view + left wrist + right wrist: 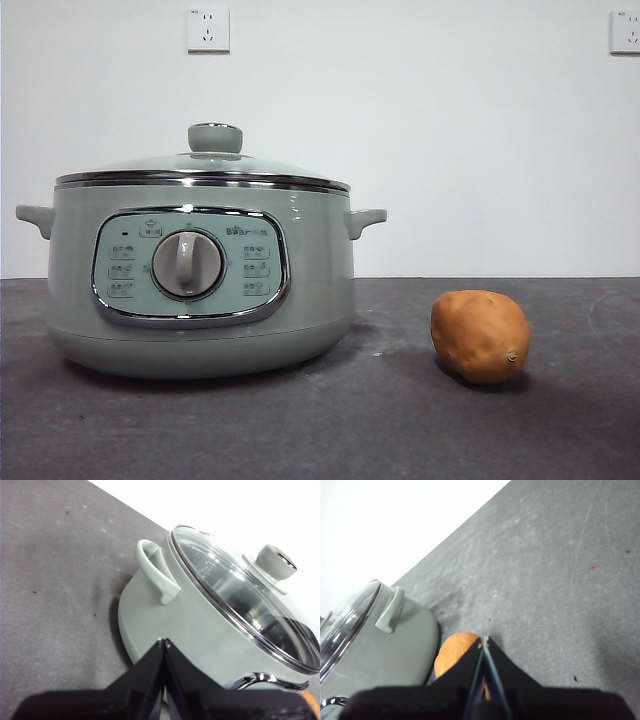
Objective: Pick up the potato,open the lid,put the potato in the pot,close the lid
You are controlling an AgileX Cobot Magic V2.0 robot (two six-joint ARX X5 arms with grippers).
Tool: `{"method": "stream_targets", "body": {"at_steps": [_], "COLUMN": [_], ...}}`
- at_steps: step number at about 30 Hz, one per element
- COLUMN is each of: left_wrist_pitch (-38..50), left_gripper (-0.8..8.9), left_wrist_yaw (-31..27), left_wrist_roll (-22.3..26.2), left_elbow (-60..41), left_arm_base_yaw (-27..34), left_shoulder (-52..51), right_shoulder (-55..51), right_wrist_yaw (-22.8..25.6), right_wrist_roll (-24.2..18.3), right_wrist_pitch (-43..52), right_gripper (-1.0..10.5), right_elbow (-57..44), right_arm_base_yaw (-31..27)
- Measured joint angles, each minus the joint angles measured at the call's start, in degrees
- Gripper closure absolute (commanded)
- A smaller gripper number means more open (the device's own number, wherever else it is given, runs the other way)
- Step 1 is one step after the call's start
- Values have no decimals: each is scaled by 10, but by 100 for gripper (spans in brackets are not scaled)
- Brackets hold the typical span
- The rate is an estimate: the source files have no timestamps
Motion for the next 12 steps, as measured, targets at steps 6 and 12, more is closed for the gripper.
{"method": "stream_targets", "body": {"at_steps": [6,12], "left_wrist_pitch": [0,-17], "left_gripper": [820,820], "left_wrist_yaw": [10,11], "left_wrist_roll": [-4,22], "left_elbow": [0,43], "left_arm_base_yaw": [0,0], "left_shoulder": [0,8], "right_shoulder": [1,39], "right_wrist_yaw": [-12,-17], "right_wrist_roll": [-1,-17], "right_wrist_pitch": [-11,-31], "right_gripper": [962,962], "right_elbow": [5,59], "right_arm_base_yaw": [0,0]}}
